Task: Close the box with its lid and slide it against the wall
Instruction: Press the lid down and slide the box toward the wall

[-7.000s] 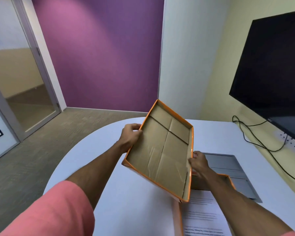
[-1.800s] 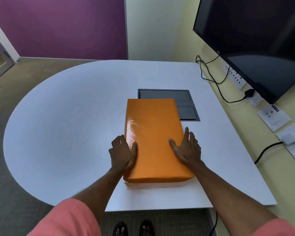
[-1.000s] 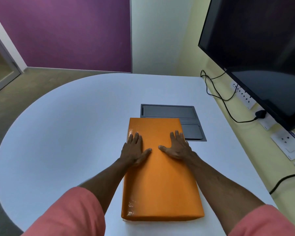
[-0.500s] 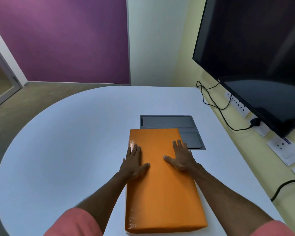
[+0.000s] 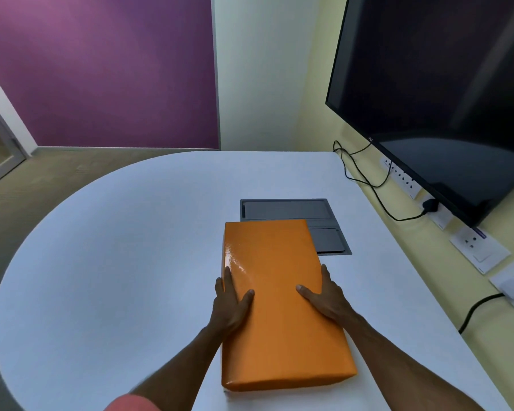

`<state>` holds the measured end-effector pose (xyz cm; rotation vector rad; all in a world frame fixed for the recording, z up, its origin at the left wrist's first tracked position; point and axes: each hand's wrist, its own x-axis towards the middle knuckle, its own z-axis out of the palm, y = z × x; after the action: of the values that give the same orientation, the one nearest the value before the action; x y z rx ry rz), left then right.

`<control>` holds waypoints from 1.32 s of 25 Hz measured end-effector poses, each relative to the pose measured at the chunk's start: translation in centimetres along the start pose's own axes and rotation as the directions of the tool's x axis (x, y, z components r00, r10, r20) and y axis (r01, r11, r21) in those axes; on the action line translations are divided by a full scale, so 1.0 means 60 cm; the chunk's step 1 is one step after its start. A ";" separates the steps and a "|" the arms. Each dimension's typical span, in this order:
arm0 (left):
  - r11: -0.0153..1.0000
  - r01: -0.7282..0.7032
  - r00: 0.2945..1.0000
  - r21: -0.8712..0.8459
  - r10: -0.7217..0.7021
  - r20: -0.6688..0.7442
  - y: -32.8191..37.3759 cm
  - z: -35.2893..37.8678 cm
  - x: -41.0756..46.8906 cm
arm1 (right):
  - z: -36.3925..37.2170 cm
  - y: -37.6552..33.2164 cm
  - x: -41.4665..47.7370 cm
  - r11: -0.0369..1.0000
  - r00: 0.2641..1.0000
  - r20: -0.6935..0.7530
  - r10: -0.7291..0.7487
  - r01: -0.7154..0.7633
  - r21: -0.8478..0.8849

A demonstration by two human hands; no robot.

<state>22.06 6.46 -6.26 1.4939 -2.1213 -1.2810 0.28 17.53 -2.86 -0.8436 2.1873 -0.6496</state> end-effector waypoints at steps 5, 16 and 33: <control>0.999 -0.036 0.999 -0.022 0.035 -0.025 0.001 -0.010 -0.004 | 0.004 -0.012 -0.012 0.999 0.999 -0.039 0.013 -0.011 0.045; 0.990 -0.139 0.990 -0.024 0.139 0.013 0.050 -0.063 0.010 | -0.032 -0.062 -0.050 0.985 0.988 -0.151 -0.014 0.040 0.168; 0.964 -0.225 0.972 -0.141 0.231 0.029 0.239 0.092 -0.015 | -0.237 0.072 -0.050 0.983 0.971 -0.237 0.003 0.041 0.180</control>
<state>9.84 11.32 1.71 1.1380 -2.1123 -1.3546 -10.35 25.37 4.63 -0.7217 2.2870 -0.9894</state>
